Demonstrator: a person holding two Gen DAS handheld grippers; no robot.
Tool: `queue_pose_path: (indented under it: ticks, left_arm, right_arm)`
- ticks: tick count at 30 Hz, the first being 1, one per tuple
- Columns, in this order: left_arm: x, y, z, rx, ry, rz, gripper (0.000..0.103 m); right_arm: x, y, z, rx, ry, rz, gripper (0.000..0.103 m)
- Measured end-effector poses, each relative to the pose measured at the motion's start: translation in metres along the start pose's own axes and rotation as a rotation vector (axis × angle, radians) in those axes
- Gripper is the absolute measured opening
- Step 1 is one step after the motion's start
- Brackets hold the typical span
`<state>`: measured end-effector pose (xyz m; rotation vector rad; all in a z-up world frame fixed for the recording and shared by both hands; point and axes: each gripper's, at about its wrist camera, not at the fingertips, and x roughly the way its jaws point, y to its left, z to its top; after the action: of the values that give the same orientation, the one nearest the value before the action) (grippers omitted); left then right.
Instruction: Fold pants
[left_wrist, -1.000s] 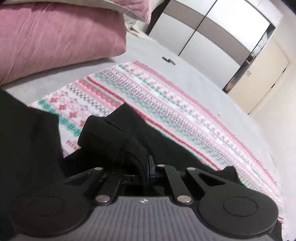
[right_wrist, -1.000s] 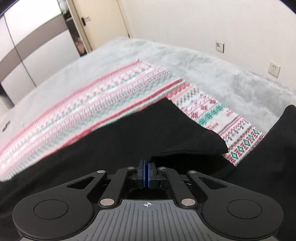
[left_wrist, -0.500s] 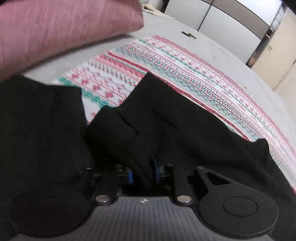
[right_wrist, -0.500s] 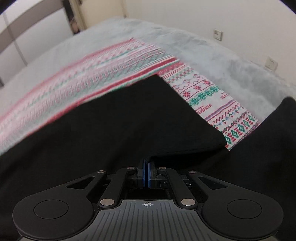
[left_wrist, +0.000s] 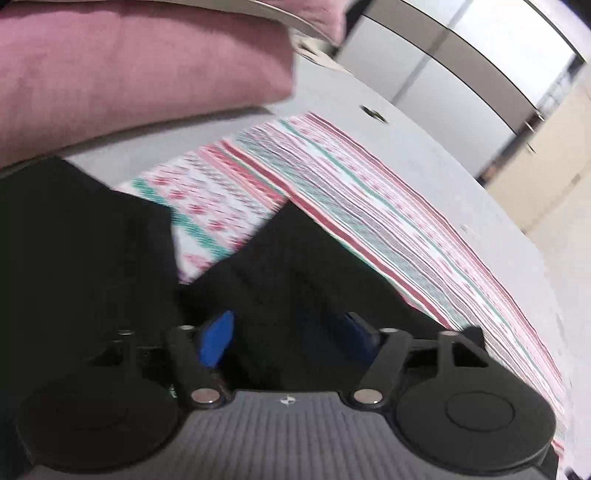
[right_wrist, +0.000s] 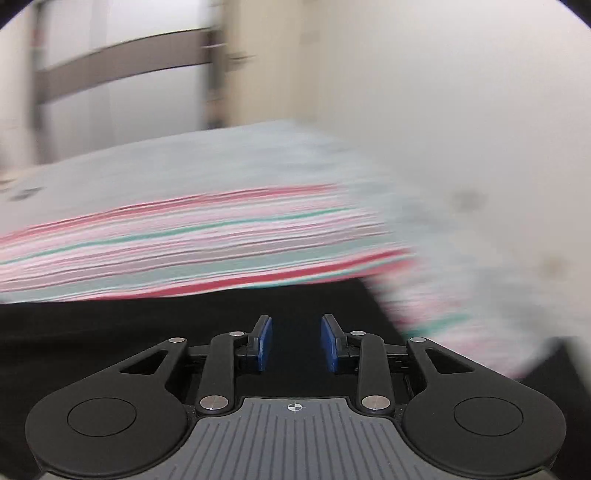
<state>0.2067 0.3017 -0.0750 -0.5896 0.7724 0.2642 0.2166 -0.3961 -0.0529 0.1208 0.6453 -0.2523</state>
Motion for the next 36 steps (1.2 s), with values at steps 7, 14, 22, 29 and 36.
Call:
queue_pose_path:
  ticks: [7, 14, 22, 29, 36]
  left_arm:
    - [0.029, -0.053, -0.019, 0.235, 0.061, -0.029, 0.086]
    - [0.061, -0.037, -0.018, 0.231, 0.172, 0.050, 0.082]
    - [0.064, -0.027, -0.021, 0.260, 0.199, 0.048, 0.077]
    - [0.067, -0.033, -0.026, 0.297, 0.195, 0.069, 0.075]
    - [0.069, -0.033, -0.028, 0.316, 0.182, 0.084, 0.073]
  right_arm:
    - [0.041, 0.194, -0.016, -0.341, 0.045, 0.318, 0.029]
    - [0.094, 0.359, 0.014, -0.514, 0.143, 0.524, 0.041]
    - [0.145, 0.442, 0.029, -0.638, 0.314, 0.602, 0.038]
    - [0.148, 0.442, 0.035, -0.640, 0.389, 0.692, 0.024]
    - [0.177, 0.439, 0.040, -0.462, 0.422, 0.717, 0.023]
